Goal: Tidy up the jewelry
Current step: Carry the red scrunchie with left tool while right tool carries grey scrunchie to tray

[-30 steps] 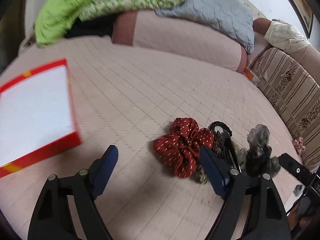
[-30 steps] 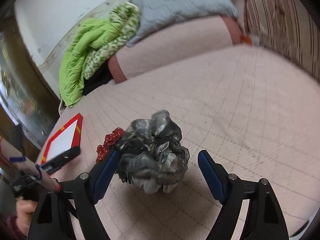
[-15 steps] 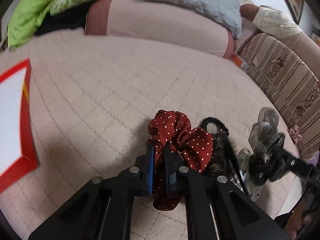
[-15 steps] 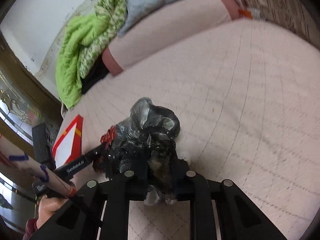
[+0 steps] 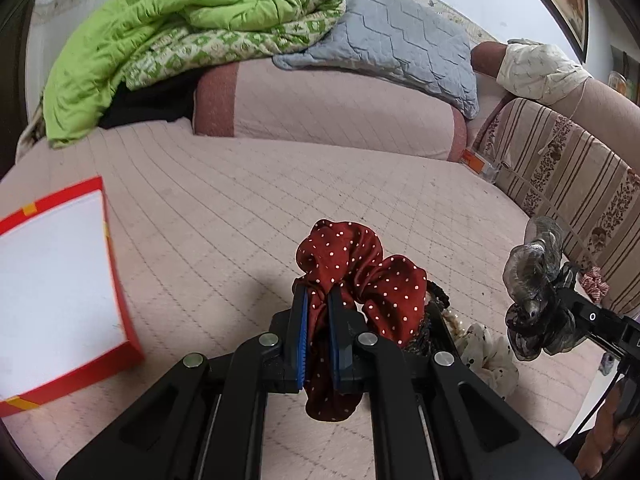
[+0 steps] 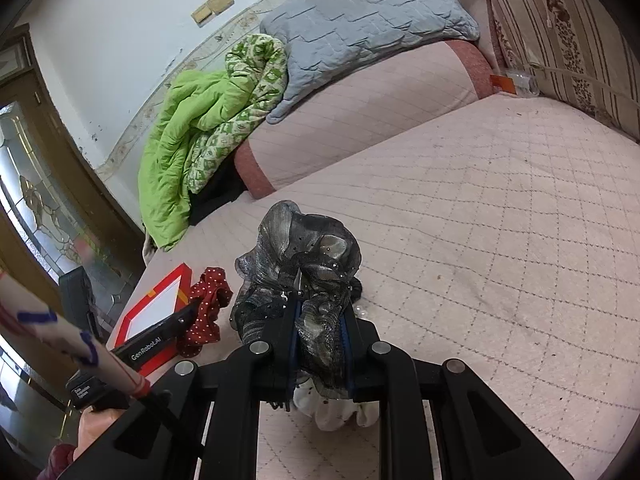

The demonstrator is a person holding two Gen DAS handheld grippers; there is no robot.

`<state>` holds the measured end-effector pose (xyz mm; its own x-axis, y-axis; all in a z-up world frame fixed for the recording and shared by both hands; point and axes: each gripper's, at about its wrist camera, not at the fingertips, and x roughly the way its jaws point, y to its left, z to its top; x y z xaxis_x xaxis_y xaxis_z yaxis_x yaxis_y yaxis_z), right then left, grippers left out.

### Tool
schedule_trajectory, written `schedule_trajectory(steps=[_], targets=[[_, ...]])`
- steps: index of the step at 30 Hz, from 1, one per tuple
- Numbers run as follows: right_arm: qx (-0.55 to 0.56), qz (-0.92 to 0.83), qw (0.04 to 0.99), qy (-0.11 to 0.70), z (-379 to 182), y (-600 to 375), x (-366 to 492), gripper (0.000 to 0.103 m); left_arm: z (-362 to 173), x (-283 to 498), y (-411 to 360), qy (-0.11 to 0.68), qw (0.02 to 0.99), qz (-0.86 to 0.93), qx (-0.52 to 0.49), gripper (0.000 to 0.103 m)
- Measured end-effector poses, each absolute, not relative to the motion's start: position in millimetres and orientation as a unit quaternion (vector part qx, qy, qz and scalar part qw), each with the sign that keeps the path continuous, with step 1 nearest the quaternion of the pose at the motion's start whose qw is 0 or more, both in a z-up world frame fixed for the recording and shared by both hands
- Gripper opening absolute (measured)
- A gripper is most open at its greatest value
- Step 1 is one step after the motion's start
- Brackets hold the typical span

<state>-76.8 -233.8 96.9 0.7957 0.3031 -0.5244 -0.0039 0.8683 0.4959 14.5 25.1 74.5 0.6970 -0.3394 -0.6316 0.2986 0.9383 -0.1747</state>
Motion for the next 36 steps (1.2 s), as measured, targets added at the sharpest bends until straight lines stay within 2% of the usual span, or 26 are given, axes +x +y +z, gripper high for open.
schedule_trajectory(steps=[17,36], targets=[[0.206,0.119,0.920,0.312,103,-192,-76,0.019,103,-2,86,0.319,0.941,-0.113,-0.022,0.009],[0.164,0.210,0.903,0.337,132,-61,-44,0.019,116,-10,187,0.307,0.949,-0.037,-0.067,0.009]])
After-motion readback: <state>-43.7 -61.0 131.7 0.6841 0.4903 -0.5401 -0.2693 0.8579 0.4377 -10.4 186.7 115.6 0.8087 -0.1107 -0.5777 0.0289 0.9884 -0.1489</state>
